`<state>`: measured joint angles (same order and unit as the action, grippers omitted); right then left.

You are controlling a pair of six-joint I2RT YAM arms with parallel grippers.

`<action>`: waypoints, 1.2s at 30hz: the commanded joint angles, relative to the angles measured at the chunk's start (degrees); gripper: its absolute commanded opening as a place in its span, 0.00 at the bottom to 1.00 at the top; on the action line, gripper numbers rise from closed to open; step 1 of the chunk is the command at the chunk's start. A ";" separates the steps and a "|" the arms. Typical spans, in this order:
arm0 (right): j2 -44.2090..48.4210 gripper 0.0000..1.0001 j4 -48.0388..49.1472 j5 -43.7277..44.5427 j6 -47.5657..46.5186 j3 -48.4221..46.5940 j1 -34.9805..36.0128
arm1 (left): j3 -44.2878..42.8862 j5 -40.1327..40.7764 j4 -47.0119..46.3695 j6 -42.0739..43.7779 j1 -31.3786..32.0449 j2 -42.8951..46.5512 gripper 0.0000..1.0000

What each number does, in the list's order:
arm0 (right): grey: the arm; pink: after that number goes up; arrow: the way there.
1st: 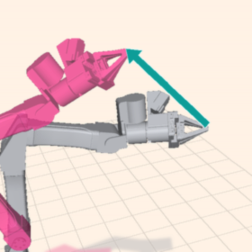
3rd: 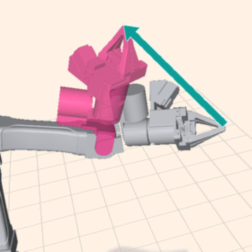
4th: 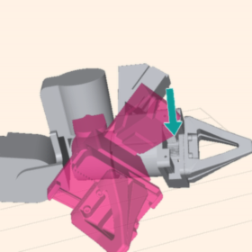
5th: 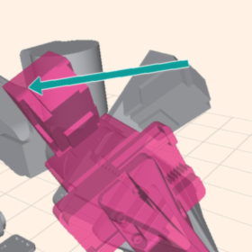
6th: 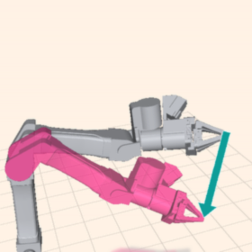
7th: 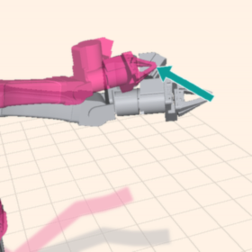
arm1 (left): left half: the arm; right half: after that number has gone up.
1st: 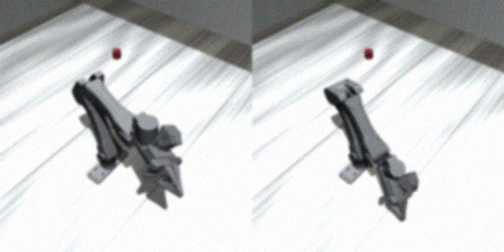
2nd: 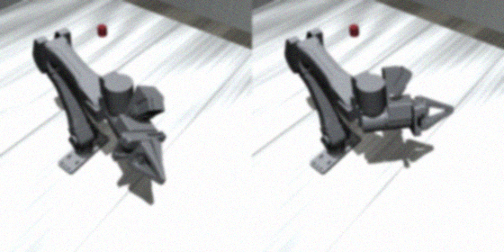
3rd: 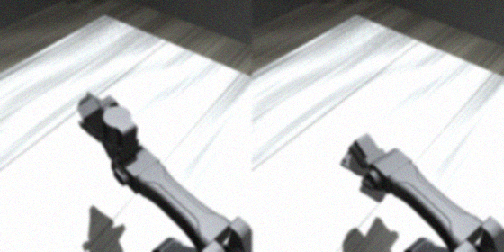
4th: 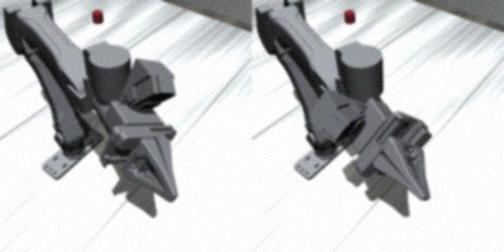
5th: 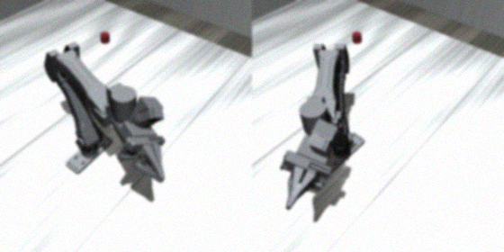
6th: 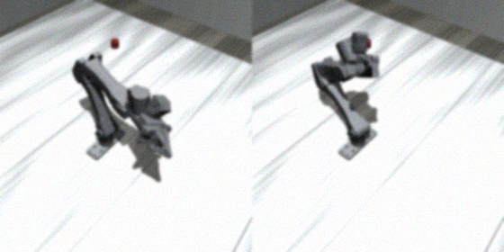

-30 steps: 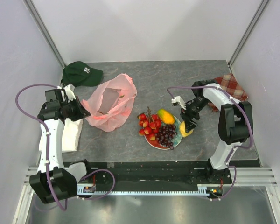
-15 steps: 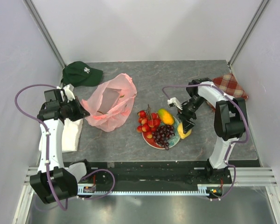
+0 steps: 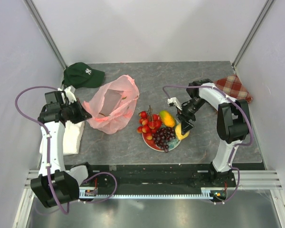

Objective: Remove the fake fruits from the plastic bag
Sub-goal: Place the fake fruit on the plate.

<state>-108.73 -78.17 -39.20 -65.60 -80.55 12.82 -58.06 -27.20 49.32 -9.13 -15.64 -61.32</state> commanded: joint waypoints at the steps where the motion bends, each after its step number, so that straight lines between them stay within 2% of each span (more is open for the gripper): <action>1: 1.33 0.36 -5.33 -4.40 0.30 -0.75 1.68 | 0.23 -1.63 -0.98 0.86 -0.27 1.11 0.02; 5: -0.08 0.37 -4.01 -4.04 0.04 2.06 2.65 | 0.32 -1.63 -1.24 0.78 -0.44 1.03 0.02; 9: -0.61 0.39 0.82 -4.13 3.63 3.65 2.65 | 0.06 -1.63 -1.16 0.78 -0.44 1.11 0.02; 13: -0.79 0.49 4.43 -4.66 6.01 3.56 2.74 | -0.12 -1.72 -1.24 0.78 -0.62 1.38 0.02; 22: -1.05 0.63 7.86 -6.77 7.95 4.18 2.74 | 0.32 -2.15 -1.24 0.60 -1.06 1.64 0.02; 23: -1.05 0.96 7.86 -6.85 8.12 4.35 2.65 | 0.32 -2.15 -1.16 0.60 -1.06 1.64 0.02; 24: -0.79 0.98 7.95 -7.03 8.04 4.53 2.65 | 0.32 -2.15 -1.16 0.60 -1.06 1.64 0.02; 30: 1.58 0.98 7.25 -5.36 7.95 4.44 2.74 | 0.67 -2.42 -1.16 0.51 -1.15 1.82 0.02; 36: 4.14 0.98 4.26 -5.36 8.47 0.49 2.56 | 0.93 -2.68 -1.33 0.51 -1.06 1.64 0.02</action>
<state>-108.40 -72.01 -42.98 -56.97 -76.53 15.53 -57.60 -28.03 49.28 -9.13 -16.38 -60.95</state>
